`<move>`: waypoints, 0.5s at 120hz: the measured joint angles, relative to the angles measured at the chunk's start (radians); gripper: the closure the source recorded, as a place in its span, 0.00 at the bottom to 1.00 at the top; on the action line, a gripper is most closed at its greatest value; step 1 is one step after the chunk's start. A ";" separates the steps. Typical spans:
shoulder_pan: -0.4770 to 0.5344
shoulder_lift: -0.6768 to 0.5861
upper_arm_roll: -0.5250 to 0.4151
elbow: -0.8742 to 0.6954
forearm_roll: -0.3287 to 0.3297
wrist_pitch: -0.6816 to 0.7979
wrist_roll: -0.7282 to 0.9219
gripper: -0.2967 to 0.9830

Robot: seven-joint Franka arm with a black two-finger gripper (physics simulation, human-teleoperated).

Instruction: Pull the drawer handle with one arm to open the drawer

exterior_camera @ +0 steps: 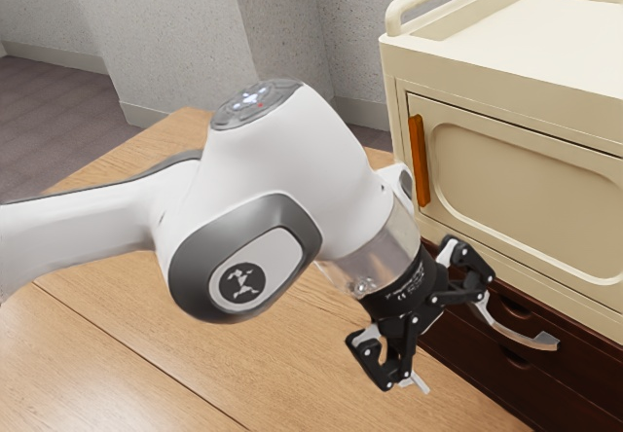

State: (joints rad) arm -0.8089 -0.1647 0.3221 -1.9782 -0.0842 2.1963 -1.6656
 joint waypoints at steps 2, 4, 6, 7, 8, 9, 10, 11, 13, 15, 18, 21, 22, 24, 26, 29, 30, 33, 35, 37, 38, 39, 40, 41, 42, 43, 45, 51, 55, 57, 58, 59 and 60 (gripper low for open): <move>0.000 0.003 0.000 0.001 0.000 0.001 0.002 0.23; 0.000 0.006 0.000 0.003 0.000 0.002 0.003 0.23; 0.001 0.008 0.000 0.005 0.000 0.003 0.005 0.23; 0.001 0.010 0.000 0.006 0.000 0.004 0.005 0.23; 0.001 0.011 0.000 0.007 0.000 0.004 0.006 0.23; 0.002 0.014 0.000 0.010 0.000 0.005 0.007 0.23; 0.003 0.016 0.000 0.012 0.000 0.005 0.008 0.23; 0.003 0.019 0.000 0.013 0.000 0.006 0.008 0.23; 0.004 0.023 0.000 0.016 -0.001 0.006 0.010 0.23; 0.005 0.026 0.000 0.019 -0.001 0.007 0.012 0.23; 0.006 0.031 0.000 0.021 -0.001 0.010 0.014 0.23; 0.007 0.035 0.000 0.023 -0.002 0.013 0.016 0.23; 0.007 0.036 0.000 0.023 -0.002 0.014 0.017 0.23; 0.008 0.039 0.000 0.023 -0.003 0.016 0.018 0.23; 0.009 0.043 0.000 0.024 -0.003 0.017 0.019 0.23; 0.010 0.048 0.000 0.026 -0.003 0.019 0.021 0.23; 0.010 0.049 0.000 0.027 -0.003 0.020 0.022 0.23; 0.010 0.052 0.000 0.029 -0.004 0.022 0.024 0.23; 0.010 0.054 0.000 0.030 -0.004 0.023 0.025 0.23; 0.010 0.056 0.000 0.031 -0.004 0.024 0.026 0.23; 0.010 0.056 0.000 0.032 -0.004 0.024 0.027 0.23; 0.010 0.057 0.000 0.032 -0.004 0.025 0.027 0.23; 0.010 0.058 0.000 0.033 -0.004 0.025 0.028 0.23; 0.010 0.059 0.000 0.034 -0.004 0.026 0.028 0.23; 0.010 0.060 0.000 0.035 -0.004 0.026 0.029 0.23; 0.011 0.062 0.000 0.036 -0.004 0.027 0.029 0.23; 0.011 0.065 0.000 0.039 -0.004 0.027 0.030 0.23; 0.012 0.073 0.000 0.046 -0.004 0.029 0.033 0.23; 0.012 0.078 0.000 0.050 -0.004 0.030 0.035 0.23; 0.012 0.081 0.000 0.052 -0.005 0.031 0.036 0.23; 0.012 0.082 0.000 0.053 -0.005 0.031 0.037 0.23; 0.012 0.084 0.000 0.054 -0.005 0.031 0.037 0.23; 0.012 0.085 0.000 0.055 -0.005 0.032 0.038 0.23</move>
State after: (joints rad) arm -0.7967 -0.0800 0.3221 -1.9237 -0.0888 2.2280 -1.6279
